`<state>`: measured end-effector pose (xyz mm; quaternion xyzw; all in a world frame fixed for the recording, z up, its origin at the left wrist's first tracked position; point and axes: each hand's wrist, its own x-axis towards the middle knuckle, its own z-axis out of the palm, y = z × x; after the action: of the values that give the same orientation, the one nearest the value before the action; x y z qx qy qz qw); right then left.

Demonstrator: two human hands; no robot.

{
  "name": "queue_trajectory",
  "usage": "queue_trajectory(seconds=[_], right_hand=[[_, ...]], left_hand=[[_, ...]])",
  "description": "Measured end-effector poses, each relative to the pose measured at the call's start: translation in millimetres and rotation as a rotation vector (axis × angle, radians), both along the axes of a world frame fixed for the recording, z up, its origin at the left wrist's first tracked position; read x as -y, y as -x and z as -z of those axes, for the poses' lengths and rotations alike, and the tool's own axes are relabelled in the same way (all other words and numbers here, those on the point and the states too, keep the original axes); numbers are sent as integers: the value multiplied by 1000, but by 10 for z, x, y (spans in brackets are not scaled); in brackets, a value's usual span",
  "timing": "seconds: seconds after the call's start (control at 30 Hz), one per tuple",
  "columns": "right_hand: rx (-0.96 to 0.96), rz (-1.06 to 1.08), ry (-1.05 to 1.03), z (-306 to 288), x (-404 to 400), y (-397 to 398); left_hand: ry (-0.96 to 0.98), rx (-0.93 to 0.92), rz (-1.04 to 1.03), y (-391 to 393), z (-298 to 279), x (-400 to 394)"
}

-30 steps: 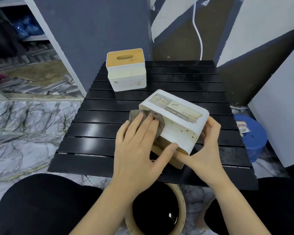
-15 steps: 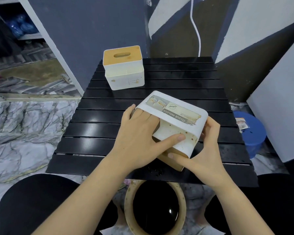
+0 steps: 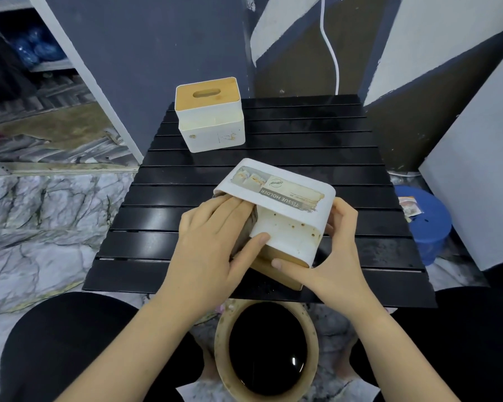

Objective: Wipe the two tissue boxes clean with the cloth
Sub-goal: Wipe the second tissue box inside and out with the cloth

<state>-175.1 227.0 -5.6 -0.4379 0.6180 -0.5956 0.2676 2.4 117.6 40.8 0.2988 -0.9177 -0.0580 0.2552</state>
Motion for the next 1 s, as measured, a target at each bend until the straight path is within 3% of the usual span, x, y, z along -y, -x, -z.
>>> queue_trajectory(seconds=[0.3,0.57,1.0], right_hand=[[28,58,42,-51,19,-166],[77,73,54,-74,5,-198],[-6,108,119,-62,32,-116]], left_hand=[[142,-128,-166,7,196,-434],[210,-102,-50,145,225,-740],[41,100,-59,673,-123,-487]])
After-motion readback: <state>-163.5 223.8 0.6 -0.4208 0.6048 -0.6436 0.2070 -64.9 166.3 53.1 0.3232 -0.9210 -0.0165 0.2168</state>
